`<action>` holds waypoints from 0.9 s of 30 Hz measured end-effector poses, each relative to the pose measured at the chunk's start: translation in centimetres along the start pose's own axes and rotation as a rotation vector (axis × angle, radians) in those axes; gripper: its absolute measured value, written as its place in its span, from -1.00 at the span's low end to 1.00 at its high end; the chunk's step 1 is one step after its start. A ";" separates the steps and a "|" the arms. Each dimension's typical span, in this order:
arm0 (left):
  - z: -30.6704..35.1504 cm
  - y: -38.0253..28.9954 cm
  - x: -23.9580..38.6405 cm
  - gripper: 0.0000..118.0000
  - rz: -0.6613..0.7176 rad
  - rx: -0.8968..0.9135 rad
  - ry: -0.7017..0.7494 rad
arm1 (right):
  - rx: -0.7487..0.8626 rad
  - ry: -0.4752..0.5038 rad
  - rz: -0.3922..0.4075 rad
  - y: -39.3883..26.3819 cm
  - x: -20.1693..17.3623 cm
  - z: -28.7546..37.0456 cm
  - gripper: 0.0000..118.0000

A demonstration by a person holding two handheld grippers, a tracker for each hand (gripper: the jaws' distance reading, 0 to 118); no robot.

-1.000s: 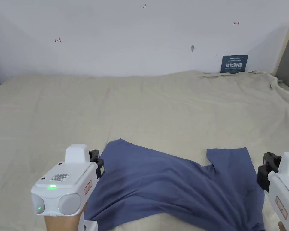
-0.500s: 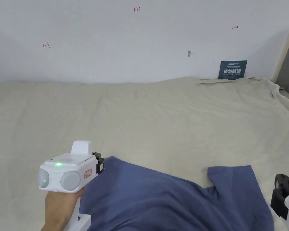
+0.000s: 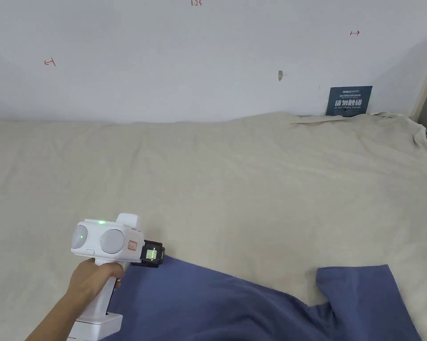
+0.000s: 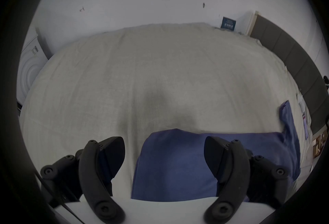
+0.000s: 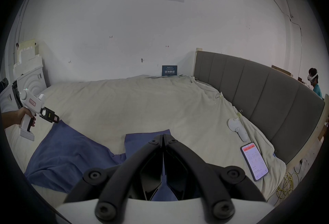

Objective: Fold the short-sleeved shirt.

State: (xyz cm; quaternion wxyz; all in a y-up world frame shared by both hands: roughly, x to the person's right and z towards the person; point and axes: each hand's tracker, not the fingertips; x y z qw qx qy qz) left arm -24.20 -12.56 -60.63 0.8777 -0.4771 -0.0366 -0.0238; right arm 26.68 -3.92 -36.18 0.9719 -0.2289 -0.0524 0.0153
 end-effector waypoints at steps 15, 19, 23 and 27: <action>-0.5 -0.9 3.1 -0.96 -0.086 -0.005 0.013 | -0.115 0.025 -0.109 0.1 2.4 -4.3 -0.97; 2.7 -1.2 3.2 -0.96 -0.062 0.068 -0.021 | -0.281 0.045 -0.108 0.2 3.0 -8.5 -0.53; 5.6 -1.7 3.0 -0.96 -0.072 0.116 -0.038 | -0.396 0.030 -0.082 -1.2 3.1 -12.3 0.17; 7.6 -2.1 2.7 -0.96 -0.082 0.133 -0.038 | -0.534 0.026 -0.079 -3.2 2.8 -14.9 0.18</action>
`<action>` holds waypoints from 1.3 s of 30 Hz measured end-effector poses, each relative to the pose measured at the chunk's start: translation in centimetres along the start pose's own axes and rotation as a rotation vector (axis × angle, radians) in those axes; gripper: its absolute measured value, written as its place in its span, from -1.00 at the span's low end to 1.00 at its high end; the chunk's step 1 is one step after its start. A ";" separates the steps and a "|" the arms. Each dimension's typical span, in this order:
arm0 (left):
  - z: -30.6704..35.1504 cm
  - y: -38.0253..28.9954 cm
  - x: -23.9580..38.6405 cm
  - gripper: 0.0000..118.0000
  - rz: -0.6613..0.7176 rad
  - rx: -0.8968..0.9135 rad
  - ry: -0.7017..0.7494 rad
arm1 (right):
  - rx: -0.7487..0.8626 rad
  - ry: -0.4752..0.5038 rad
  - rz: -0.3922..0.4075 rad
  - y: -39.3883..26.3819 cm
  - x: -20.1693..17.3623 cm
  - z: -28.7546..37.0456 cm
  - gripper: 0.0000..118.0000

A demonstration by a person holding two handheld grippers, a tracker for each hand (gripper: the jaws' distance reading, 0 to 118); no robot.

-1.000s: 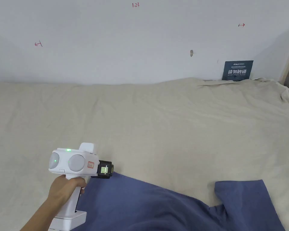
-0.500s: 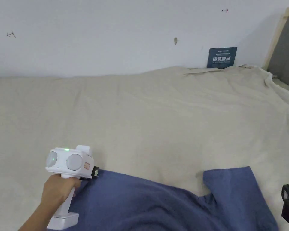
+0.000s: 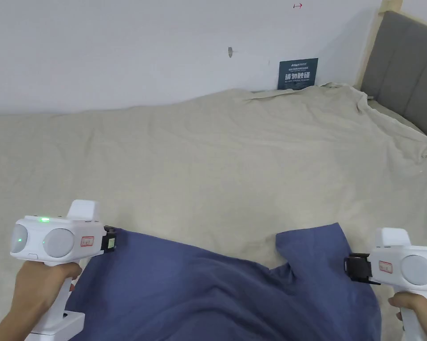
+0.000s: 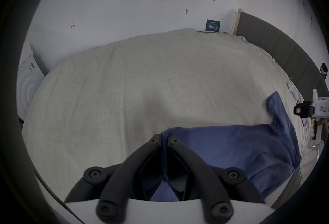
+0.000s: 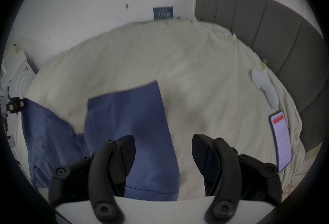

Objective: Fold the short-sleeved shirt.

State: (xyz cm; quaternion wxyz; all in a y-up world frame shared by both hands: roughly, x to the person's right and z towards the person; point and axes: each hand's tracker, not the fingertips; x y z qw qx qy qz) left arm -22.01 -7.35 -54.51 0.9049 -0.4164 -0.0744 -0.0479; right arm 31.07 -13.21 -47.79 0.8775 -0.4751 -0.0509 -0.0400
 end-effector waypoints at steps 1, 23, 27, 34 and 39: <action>0.2 -0.1 -0.1 -0.96 -0.001 0.002 0.000 | -0.014 -0.008 -0.003 -0.2 0.0 -0.4 0.17; 3.1 -2.3 -1.0 -0.96 0.054 0.017 0.029 | 0.145 0.063 0.058 -0.2 -1.8 7.6 -0.98; 6.0 -2.0 -1.7 -0.96 0.095 0.093 0.039 | 0.270 0.116 0.056 1.4 -1.1 11.6 -0.98; 12.4 0.3 -4.3 -0.96 0.144 0.221 0.080 | 0.480 0.217 0.005 5.8 -1.0 19.3 -0.98; 17.8 3.3 -6.3 -0.96 0.146 0.321 0.138 | 0.587 0.270 0.034 9.9 -2.4 23.1 -0.98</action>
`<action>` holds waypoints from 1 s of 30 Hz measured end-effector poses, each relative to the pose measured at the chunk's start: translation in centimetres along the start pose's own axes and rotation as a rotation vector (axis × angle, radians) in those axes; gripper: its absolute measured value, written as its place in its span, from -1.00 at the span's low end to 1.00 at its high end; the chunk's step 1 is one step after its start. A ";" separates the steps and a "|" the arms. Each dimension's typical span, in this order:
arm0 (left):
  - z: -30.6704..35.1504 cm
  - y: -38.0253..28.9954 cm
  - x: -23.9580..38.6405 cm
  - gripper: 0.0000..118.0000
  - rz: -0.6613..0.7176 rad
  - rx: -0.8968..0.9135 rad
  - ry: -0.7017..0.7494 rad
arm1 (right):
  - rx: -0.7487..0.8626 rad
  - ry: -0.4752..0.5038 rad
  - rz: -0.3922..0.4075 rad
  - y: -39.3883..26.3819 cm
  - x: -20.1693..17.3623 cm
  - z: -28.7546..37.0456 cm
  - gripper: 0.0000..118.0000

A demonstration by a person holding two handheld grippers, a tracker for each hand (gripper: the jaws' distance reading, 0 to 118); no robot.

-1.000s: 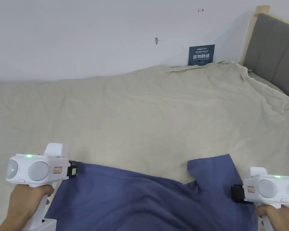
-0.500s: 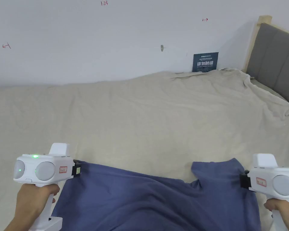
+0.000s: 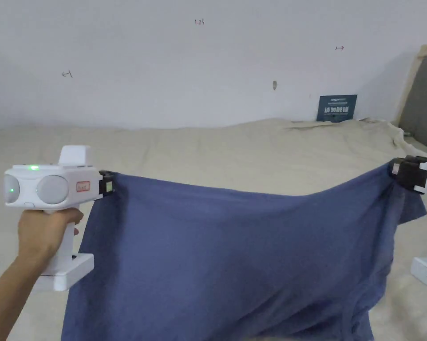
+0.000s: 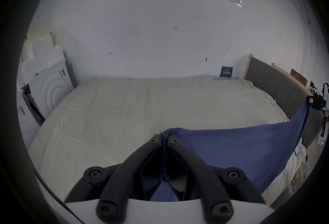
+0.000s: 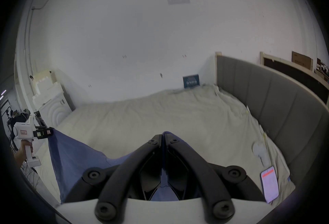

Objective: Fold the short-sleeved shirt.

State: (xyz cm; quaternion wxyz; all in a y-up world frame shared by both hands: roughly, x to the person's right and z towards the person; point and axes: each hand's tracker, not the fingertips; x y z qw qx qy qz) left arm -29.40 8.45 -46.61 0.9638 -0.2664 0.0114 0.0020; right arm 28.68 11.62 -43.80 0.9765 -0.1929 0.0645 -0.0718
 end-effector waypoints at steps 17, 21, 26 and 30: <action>8.0 17.9 -1.9 -0.96 -0.005 0.322 0.074 | 0.367 0.044 0.058 19.2 -4.7 -0.1 -0.98; 7.6 19.6 -1.8 -0.96 -0.009 0.340 0.077 | 0.386 0.028 0.087 21.4 -4.8 -0.5 -0.98; 4.8 18.7 -1.2 -0.96 -0.020 0.307 0.080 | 0.374 0.017 0.093 19.8 -4.6 -2.2 -0.98; 1.5 16.1 -1.0 -0.96 -0.013 0.237 0.077 | 0.298 0.006 0.085 16.4 -3.6 -4.7 -0.98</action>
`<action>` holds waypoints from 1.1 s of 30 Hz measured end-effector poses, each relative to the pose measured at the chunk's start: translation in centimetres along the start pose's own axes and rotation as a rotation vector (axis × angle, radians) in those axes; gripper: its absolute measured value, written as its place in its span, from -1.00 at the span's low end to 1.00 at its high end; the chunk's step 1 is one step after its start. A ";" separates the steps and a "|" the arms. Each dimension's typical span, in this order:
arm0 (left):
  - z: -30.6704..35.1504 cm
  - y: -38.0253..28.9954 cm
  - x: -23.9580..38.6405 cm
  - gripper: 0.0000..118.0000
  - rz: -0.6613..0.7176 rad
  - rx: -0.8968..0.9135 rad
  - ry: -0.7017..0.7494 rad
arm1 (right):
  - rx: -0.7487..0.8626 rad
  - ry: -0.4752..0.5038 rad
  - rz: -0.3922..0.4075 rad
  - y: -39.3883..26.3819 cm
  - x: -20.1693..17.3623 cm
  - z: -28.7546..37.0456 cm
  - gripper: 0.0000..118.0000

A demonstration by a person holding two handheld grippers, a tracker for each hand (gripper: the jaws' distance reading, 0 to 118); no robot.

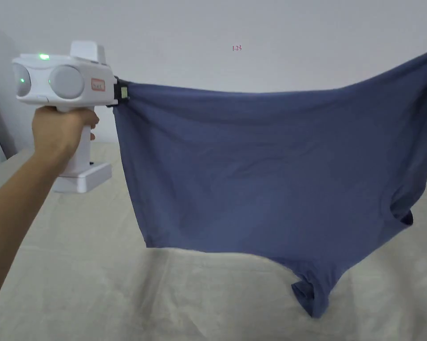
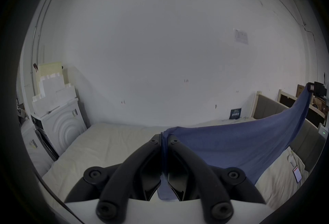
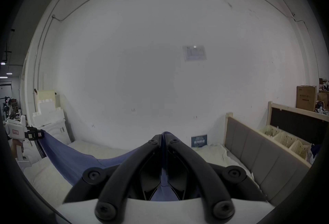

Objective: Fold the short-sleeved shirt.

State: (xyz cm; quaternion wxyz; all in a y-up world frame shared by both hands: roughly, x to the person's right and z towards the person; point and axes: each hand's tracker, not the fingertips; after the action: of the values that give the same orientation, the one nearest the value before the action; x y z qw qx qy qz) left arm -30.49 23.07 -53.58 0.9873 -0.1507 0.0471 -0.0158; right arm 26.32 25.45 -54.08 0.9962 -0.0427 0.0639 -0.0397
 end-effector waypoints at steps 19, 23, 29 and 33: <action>-2.3 -21.0 2.0 -0.96 -0.006 -0.323 -0.016 | -0.345 -0.004 -0.068 -21.2 2.0 2.9 -0.98; 0.3 -25.6 1.4 -0.96 0.034 -0.366 -0.022 | -0.382 0.004 -0.097 -24.6 1.9 6.5 -0.98; 4.9 -32.7 -0.4 -0.96 0.083 -0.438 -0.027 | -0.438 0.021 -0.109 -29.1 1.1 14.0 -0.98; 8.1 -36.4 -1.0 -0.96 0.101 -0.494 -0.033 | -0.464 0.019 -0.162 -31.8 1.1 19.0 -0.98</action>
State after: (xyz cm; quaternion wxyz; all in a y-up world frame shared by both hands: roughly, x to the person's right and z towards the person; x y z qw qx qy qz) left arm -31.33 -9.17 -34.89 0.9208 -0.3848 0.0410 0.0480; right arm 27.58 -4.66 -32.56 0.9527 -0.2750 0.0770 -0.1041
